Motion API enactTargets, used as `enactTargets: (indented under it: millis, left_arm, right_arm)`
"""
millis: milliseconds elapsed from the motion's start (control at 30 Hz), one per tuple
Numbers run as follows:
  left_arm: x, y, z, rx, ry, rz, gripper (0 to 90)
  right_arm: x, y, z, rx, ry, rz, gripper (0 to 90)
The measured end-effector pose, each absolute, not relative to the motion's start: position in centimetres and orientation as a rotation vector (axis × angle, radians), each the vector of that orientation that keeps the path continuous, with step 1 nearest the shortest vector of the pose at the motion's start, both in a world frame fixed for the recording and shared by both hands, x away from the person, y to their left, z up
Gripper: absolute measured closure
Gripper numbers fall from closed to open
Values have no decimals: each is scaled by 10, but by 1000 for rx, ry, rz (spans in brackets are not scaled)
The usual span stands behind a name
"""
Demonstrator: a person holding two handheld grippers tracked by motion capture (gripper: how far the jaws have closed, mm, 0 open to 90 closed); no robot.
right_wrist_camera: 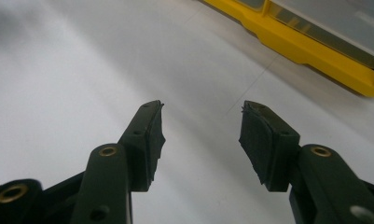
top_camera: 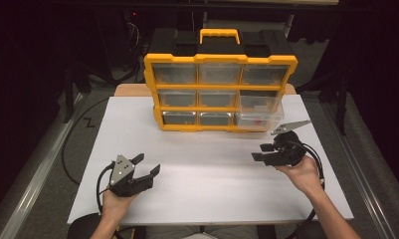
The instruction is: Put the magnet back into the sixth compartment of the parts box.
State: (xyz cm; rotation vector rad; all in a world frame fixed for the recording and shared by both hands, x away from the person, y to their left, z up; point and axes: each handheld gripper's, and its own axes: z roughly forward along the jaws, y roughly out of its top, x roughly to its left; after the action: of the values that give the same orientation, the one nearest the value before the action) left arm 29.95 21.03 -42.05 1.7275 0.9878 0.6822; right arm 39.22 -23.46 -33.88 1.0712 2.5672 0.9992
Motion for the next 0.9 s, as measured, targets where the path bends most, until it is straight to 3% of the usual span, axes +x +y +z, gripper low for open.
enactTargets:
  millis: [900]
  left_arm:
    - [300,210,-421,1725,990,684,318]
  right_arm:
    - [385,-251,-352,1113,2495,1064,497]
